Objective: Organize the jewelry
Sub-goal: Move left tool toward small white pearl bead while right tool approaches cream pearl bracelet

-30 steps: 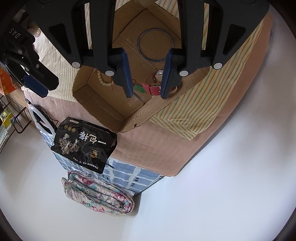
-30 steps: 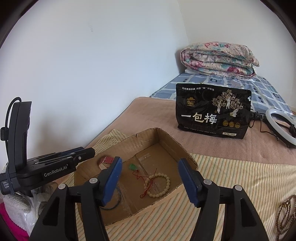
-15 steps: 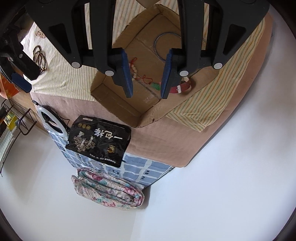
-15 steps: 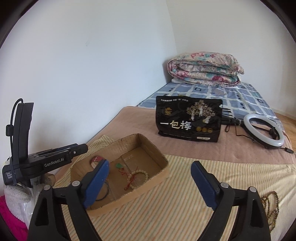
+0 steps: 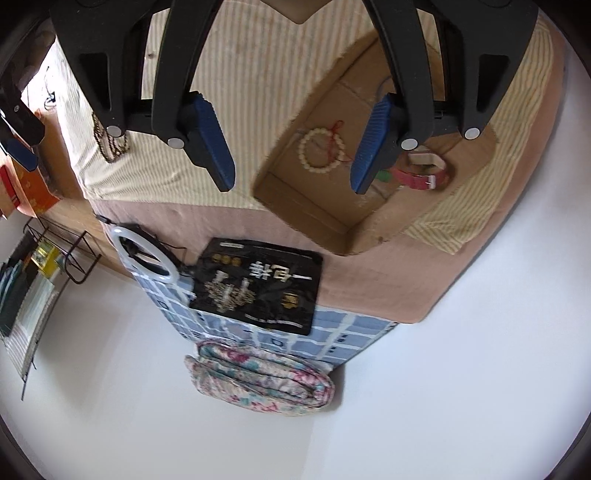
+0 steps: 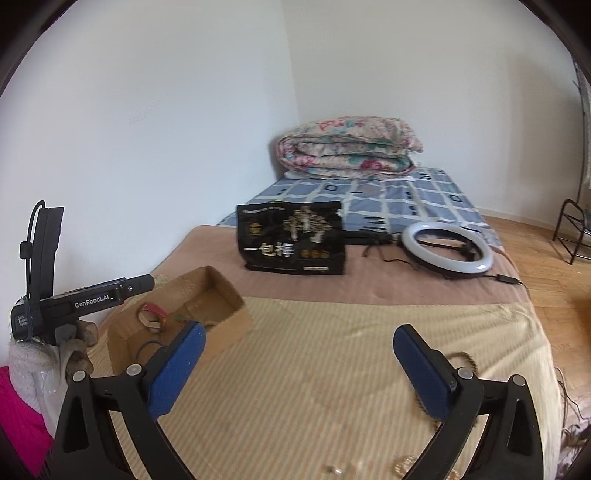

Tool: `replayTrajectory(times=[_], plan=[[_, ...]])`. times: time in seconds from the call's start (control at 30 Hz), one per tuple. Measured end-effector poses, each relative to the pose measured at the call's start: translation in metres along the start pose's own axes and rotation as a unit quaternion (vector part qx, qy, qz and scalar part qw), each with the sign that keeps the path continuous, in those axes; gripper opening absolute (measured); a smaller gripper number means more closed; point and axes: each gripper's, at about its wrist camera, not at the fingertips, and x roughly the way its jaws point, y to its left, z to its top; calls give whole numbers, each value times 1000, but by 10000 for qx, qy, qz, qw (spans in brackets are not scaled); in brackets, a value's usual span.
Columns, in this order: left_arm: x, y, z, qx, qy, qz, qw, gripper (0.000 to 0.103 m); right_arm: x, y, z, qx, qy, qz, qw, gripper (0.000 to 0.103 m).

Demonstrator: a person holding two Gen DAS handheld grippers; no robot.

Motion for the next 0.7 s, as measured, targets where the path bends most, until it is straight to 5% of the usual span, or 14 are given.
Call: replayTrajectory(times=[0.47,0.7], plan=[[13,-113,-48,1268,394,-790,9880,67,-46,-102,-32,335,111,-818,9960,103],[23,-145,-81,1665,801,-1134,9762,67,-40,-141,-53,665,490,-732,9939,103]])
